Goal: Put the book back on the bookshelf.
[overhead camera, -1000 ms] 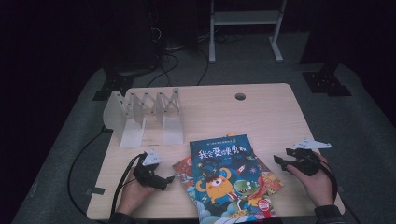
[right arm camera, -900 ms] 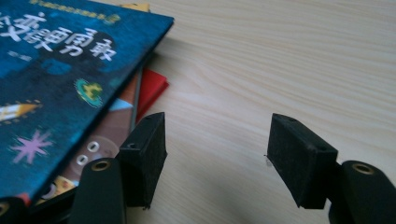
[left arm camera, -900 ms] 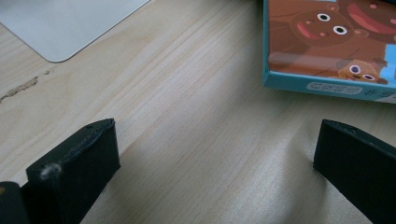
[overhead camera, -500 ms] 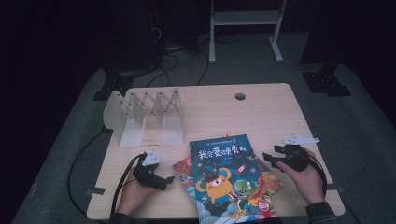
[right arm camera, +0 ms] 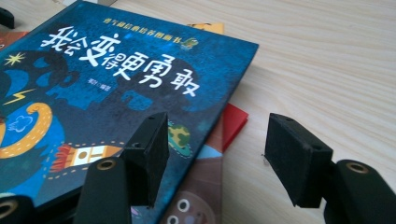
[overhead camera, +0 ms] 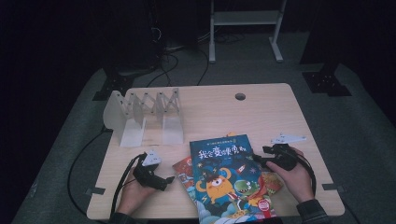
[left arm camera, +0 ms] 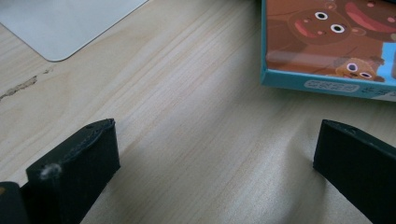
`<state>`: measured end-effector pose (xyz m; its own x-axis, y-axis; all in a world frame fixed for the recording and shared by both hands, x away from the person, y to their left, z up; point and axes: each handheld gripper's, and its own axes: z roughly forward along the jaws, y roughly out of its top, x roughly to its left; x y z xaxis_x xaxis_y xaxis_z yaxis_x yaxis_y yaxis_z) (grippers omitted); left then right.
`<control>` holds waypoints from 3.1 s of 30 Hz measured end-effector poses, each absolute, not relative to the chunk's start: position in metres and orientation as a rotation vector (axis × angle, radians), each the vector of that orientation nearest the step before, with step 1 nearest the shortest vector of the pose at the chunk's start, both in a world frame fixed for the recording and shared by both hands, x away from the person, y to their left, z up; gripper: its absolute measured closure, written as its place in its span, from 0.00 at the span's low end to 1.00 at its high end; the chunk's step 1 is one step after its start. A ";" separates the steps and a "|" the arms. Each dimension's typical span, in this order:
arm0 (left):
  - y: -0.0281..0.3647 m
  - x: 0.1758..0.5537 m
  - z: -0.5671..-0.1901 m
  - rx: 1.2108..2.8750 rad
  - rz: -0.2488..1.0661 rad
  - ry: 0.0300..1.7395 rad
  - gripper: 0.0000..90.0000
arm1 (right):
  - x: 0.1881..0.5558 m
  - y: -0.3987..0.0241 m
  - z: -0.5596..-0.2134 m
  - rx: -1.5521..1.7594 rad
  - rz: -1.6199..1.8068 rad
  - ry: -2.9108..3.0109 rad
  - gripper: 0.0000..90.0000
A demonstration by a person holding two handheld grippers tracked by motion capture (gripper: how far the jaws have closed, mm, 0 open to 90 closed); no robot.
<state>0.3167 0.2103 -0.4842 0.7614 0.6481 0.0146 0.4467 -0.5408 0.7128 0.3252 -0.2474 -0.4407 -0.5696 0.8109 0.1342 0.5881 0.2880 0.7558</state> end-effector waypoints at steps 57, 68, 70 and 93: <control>0.181 0.331 -0.438 2.191 0.279 0.671 0.00 | 0.358 -0.184 -0.446 1.133 1.181 2.526 0.42; 0.171 0.339 -0.439 2.191 0.269 0.668 0.00 | 0.366 -0.168 -0.445 1.074 1.182 2.568 0.41; 0.170 0.341 -0.439 2.194 0.273 0.671 0.00 | 0.367 -0.164 -0.446 1.052 1.187 2.578 0.41; 0.168 0.342 -0.449 2.226 0.161 0.683 0.00 | 0.366 -0.151 -0.445 1.010 1.208 2.599 0.43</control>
